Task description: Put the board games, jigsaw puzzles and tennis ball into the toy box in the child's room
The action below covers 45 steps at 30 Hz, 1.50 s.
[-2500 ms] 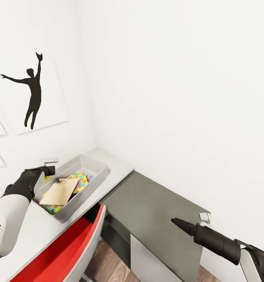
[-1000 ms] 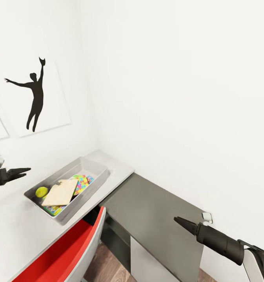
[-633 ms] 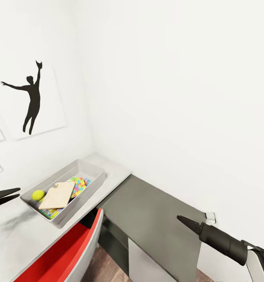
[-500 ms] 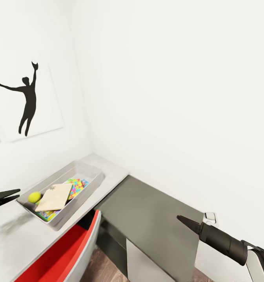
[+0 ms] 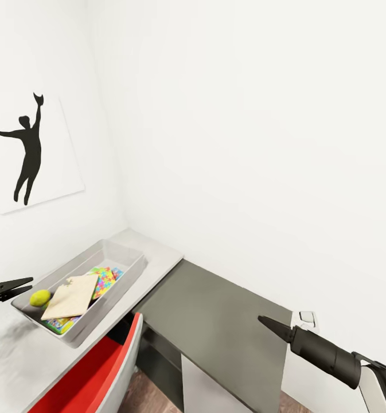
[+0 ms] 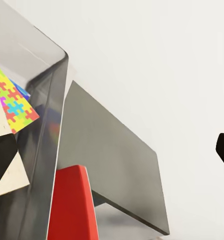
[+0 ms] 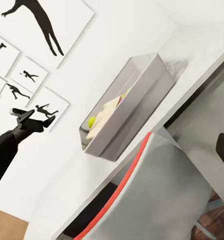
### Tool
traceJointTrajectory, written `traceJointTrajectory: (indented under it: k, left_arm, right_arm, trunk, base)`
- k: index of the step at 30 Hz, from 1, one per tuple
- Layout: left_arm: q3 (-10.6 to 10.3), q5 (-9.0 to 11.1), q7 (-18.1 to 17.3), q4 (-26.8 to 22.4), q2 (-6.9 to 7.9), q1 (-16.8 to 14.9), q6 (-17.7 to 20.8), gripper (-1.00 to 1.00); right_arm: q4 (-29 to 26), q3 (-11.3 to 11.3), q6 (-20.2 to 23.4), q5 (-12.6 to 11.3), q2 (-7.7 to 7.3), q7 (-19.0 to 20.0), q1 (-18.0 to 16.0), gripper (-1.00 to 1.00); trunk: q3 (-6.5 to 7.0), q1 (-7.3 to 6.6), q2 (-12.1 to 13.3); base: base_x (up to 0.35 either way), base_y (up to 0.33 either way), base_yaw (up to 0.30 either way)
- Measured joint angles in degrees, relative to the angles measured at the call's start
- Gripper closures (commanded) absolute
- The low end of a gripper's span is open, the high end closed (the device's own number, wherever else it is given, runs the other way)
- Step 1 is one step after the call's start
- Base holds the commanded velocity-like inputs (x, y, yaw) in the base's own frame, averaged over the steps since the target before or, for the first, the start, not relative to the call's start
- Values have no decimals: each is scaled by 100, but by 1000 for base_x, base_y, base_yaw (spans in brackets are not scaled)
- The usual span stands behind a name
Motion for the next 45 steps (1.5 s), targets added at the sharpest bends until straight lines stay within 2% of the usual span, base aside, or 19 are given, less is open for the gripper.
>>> traceJointTrajectory:
  k: [6,20,30,45]
  left_arm:
    - [0,3,0,0,-3,0,-1,-100]
    - [0,2,0,0,-13,0,-4,-100]
    - [-10,-17,1,-7,-140,-2,-10,-100]
    - [-9,-18,2,-17,-155,-2,-18,-100]
  right_arm:
    - [16,0,2,29,51,-7,0,-100]
    - [21,-26,7,-39,62,0,0,-100]
    - [17,-33,6,-42,55,26,1,-100]
    - [28,-38,6,-42,53,40,1,-100]
  trunk:
    - [1,0,0]
    - [3,0,0]
    - [60,2,0]
    - [148,0,0]
  base:
    - [0,0,-2]
    - [0,0,-9]
    - [-85,25,-194]
    - [-64,52,-235]
